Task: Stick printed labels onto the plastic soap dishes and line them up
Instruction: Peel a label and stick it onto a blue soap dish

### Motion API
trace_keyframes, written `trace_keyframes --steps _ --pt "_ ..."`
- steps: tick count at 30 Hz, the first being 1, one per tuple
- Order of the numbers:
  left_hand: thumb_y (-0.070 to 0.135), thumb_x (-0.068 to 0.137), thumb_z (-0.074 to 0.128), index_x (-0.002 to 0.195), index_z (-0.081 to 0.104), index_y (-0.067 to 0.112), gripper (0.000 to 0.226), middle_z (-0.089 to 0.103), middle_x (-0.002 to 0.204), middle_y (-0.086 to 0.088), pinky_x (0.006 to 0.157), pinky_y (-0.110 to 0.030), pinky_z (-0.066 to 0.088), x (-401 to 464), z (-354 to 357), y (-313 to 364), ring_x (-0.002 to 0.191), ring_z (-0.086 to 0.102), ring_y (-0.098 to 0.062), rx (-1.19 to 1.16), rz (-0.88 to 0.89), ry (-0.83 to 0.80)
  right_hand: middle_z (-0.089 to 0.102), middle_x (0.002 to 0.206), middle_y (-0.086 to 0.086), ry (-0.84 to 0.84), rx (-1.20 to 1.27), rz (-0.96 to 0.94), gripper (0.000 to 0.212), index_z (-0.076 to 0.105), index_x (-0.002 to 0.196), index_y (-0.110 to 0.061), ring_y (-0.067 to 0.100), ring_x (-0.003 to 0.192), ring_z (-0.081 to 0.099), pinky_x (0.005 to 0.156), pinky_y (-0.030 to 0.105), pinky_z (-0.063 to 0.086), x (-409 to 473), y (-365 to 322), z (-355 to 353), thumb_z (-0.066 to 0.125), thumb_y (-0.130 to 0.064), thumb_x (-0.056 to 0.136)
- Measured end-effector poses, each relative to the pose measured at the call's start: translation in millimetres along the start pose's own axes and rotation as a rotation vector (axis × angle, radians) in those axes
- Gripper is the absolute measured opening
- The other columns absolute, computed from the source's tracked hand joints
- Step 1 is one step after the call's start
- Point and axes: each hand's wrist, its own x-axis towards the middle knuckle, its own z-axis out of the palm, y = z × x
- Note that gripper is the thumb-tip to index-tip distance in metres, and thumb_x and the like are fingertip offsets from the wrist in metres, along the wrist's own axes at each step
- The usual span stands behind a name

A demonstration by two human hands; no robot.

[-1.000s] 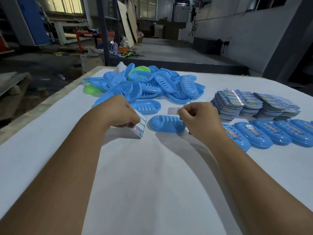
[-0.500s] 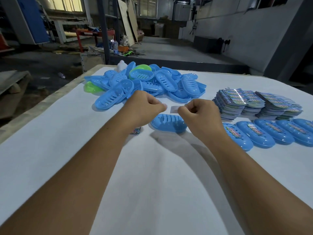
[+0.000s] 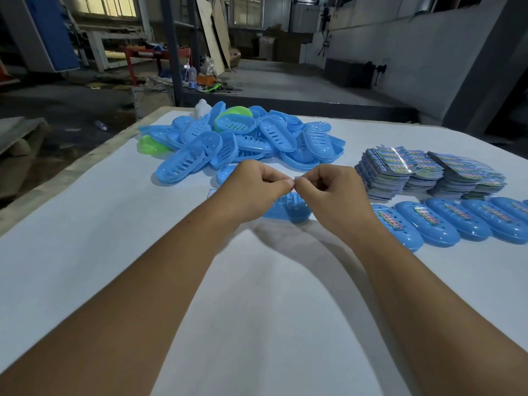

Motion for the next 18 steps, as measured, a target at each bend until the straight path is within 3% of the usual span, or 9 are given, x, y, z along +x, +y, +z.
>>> trace_keyframes --steps 6,9,12,15,18 --pt "0.046 0.082 0.076 0.080 0.080 0.030 0.016 0.076 0.082 0.013 0.070 -0.020 0.047 0.1 -6.3 1.0 0.085 0.068 0.000 -0.021 -0.024 0.089 0.071 0.072 -0.022 -0.091 0.002 -0.096 0.015 0.081 0.092 -0.028 -0.003 0.054 0.053 0.053 0.012 0.038 -0.5 -0.5 -0.6 0.068 -0.032 0.095" --pt "0.048 0.081 0.077 0.077 0.078 0.029 0.020 0.072 0.067 0.015 0.060 -0.019 0.043 0.2 -4.6 -0.2 0.064 0.063 0.003 -0.008 -0.035 0.116 0.068 0.065 -0.024 0.005 -0.046 -0.003 0.013 0.080 0.083 -0.028 -0.008 0.059 0.058 0.054 0.008 0.037 3.5 1.3 -0.7 0.070 -0.030 0.091" --pt "0.045 0.084 0.073 0.078 0.077 0.027 0.019 0.054 0.046 0.017 0.052 -0.020 0.037 0.3 -3.3 -1.1 0.042 0.048 0.004 0.010 -0.071 0.115 0.062 0.053 -0.009 0.015 -0.065 0.109 0.023 0.073 0.066 -0.024 0.003 0.046 0.045 0.047 0.018 0.036 5.9 4.2 -2.5 0.071 -0.029 0.088" --pt "0.043 0.085 0.072 0.081 0.078 0.027 0.018 0.051 0.046 0.016 0.053 -0.023 0.037 0.9 -4.5 -0.5 0.041 0.046 0.003 -0.005 -0.089 0.108 0.065 0.056 0.000 0.012 -0.034 0.149 0.027 0.071 0.060 -0.024 0.005 0.045 0.043 0.043 0.017 0.034 6.2 3.9 -2.3 0.070 -0.029 0.087" --pt "0.041 0.086 0.072 0.081 0.078 0.026 0.017 0.056 0.059 0.009 0.054 -0.022 0.038 0.6 -4.7 0.4 0.050 0.047 -0.002 -0.035 -0.093 0.088 0.056 0.047 -0.006 0.019 -0.004 0.192 0.028 0.071 0.060 -0.021 0.007 0.044 0.039 0.043 0.019 0.033 7.3 3.9 -3.0 0.073 -0.034 0.085"
